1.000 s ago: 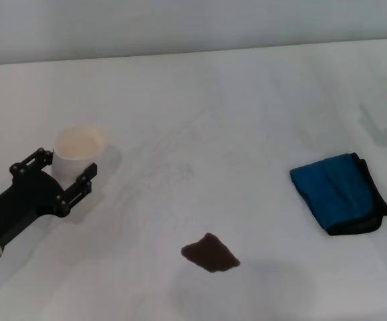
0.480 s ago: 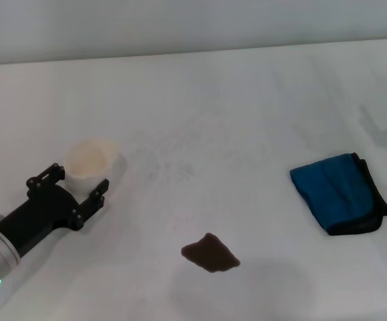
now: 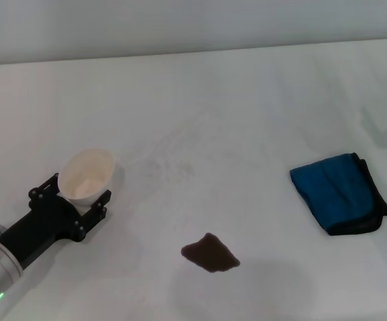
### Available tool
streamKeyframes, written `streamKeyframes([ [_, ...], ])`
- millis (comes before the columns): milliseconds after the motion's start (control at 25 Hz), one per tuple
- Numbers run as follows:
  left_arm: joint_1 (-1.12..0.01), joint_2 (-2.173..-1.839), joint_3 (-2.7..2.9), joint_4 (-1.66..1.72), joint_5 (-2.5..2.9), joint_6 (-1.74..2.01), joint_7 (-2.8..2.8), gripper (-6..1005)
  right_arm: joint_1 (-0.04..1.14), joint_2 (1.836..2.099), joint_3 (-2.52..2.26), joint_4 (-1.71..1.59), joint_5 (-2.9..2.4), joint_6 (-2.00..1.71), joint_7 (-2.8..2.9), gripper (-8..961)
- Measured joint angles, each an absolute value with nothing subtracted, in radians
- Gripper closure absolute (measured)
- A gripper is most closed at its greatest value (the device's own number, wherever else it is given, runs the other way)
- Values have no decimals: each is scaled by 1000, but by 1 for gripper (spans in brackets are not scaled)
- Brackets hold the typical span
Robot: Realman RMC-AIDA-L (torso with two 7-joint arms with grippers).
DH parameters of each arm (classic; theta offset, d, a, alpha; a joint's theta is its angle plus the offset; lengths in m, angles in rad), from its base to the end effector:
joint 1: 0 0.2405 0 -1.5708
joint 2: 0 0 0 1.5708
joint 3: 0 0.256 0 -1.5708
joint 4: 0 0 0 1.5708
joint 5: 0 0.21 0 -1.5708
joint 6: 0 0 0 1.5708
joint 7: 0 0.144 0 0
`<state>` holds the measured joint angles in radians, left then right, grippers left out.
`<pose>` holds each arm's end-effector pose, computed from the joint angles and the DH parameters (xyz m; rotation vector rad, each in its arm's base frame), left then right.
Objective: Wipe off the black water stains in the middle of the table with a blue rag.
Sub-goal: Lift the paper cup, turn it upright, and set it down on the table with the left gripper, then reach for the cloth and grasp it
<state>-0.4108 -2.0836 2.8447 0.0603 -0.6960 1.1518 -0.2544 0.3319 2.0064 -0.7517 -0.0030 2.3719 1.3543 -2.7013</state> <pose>-0.3288 0.2685 -0.0896 -2.2790 -0.3839 -0.5240 0.3827 0.2810 0.0377 -1.5525 0.6179 0.7589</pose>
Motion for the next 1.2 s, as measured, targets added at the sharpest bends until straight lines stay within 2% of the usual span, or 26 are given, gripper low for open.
streamKeyframes([
  [440, -407, -2085, 2844, 77, -734, 1150, -225, 349, 326, 2006, -752, -3, 2368, 1354, -2701, 87],
  [760, -396, -2083, 2844, 83, -739, 1150, -224, 171, 325, 2006, -752, -3, 2368, 1354, -2701, 87],
  [1000, -363, -2083, 2844, 83, -747, 1151, -218, 119, 325, 2006, -752, -3, 2369, 1355, -2701, 87],
  [1200, -304, -2082, 2844, 84, -780, 1166, -172, 118, 325, 2006, -752, -3, 2370, 1355, -2701, 87],
])
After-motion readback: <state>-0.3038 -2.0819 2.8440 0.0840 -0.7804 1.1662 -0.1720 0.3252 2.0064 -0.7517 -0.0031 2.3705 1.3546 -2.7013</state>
